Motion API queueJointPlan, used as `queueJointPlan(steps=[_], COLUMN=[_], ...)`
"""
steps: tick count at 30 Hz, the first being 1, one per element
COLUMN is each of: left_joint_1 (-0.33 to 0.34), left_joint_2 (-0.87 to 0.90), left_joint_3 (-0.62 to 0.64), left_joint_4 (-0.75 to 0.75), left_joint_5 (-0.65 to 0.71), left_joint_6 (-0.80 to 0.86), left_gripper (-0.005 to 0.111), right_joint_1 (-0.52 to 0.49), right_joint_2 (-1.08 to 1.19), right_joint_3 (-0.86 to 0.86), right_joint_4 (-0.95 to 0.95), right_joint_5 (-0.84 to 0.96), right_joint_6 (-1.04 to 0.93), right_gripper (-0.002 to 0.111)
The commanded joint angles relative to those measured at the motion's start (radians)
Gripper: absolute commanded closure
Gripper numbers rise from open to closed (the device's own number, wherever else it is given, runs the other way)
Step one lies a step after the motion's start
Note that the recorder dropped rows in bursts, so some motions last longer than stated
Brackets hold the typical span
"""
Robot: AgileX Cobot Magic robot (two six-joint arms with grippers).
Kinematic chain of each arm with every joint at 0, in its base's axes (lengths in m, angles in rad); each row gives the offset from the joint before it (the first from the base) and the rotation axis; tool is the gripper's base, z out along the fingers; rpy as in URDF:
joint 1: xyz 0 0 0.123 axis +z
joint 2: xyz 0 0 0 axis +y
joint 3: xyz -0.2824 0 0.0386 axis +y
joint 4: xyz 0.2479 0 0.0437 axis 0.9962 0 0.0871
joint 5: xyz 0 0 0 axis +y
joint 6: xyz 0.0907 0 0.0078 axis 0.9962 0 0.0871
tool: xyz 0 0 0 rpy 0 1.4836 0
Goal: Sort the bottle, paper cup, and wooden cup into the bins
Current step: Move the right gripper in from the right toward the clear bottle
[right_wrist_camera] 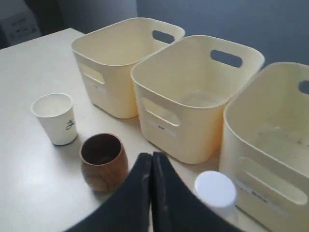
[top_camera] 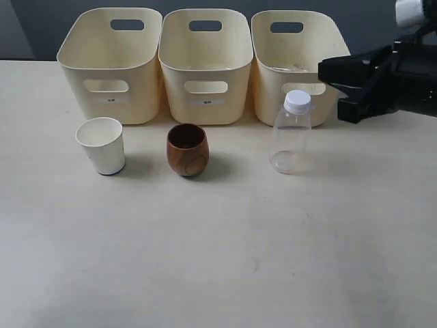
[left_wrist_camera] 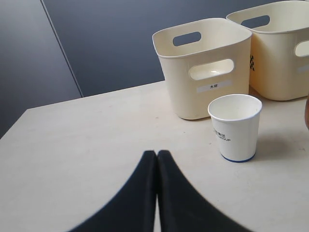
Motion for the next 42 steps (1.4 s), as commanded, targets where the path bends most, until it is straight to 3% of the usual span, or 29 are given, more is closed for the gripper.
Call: queueJointPlan(steps=[1,18,24,31,42], left_joint_1=[-0.003,-0.003,-0.003,-0.003,-0.003], left_joint_2=[-0.005,-0.005,-0.005,-0.005,-0.005], left_joint_3=[0.001,0.001,0.001,0.001,0.001], left_joint_4=[0.0,0.0,0.0,0.0,0.0], left_joint_5=[-0.005,-0.005,-0.005,-0.005,-0.005], left_joint_6=[-0.002,-0.002,-0.002,-0.002,-0.002], left_gripper=[0.107,0.107,0.107,0.107,0.107], right_joint_1=[-0.003,-0.003,-0.003,-0.003,-0.003], right_joint_2=[0.03,0.075,0.075,0.075,0.075], right_joint_3=[-0.008,0.109,0.127,0.164,0.173], right_joint_4=[0.009,0.009,-0.026,-0.026,-0.05], right_joint_5=[0.067,0.053,0.163,0.053,0.048], right_joint_6=[-0.072,-0.108,-0.108,-0.108,-0.106], right_gripper=[0.109,0.109,0.109,0.109,0.109])
